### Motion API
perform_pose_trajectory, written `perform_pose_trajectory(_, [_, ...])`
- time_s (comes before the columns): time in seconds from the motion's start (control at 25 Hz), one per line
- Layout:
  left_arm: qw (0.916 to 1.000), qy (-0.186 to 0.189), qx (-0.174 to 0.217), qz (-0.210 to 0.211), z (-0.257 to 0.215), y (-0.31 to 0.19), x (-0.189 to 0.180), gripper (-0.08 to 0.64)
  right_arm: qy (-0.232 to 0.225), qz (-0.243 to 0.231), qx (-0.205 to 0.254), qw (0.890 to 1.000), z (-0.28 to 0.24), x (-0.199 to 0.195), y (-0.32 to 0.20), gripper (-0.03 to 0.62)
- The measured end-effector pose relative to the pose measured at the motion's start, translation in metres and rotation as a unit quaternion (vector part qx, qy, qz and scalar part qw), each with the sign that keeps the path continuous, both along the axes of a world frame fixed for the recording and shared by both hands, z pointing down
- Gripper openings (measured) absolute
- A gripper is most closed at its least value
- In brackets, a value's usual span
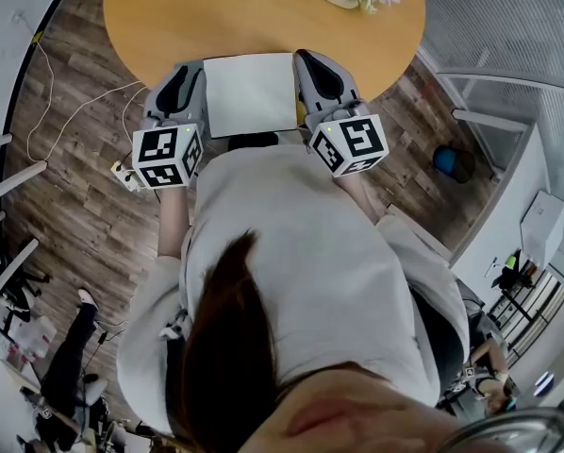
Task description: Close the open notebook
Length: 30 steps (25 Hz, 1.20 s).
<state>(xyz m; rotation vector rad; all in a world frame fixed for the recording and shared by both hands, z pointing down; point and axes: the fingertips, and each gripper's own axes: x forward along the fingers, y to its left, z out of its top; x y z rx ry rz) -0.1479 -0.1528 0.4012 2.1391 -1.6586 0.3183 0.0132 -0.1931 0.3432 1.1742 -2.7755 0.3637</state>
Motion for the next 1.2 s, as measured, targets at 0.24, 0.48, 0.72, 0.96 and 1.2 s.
perform_pose_trajectory(0.24, [0.9978, 0.034, -0.054, -0.015, 0.037, 0.02, -0.017, 0.199, 0.013, -0.009, -0.02, 1.0, 0.012, -0.004, 0.01, 0.003])
perform_pose_trajectory(0.48, [0.9916, 0.06, -0.109, -0.035, 0.079, 0.047, -0.036, 0.198, 0.022, -0.016, -0.038, 0.999, 0.024, -0.008, 0.021, 0.003])
perform_pose_trajectory(0.72, [0.9815, 0.085, -0.163, -0.055, 0.126, 0.072, -0.058, 0.199, 0.039, -0.034, -0.065, 0.997, 0.047, -0.022, 0.034, 0.003])
perform_pose_trajectory(0.96, [0.9687, 0.118, -0.212, -0.049, 0.168, 0.083, -0.066, 0.221, 0.053, -0.052, -0.082, 0.994, 0.066, -0.036, 0.041, 0.003])
perform_pose_trajectory(1.2, [0.9572, 0.141, -0.251, -0.032, 0.201, 0.093, -0.06, 0.23, 0.055, -0.041, -0.082, 0.994, 0.066, -0.038, 0.045, 0.003])
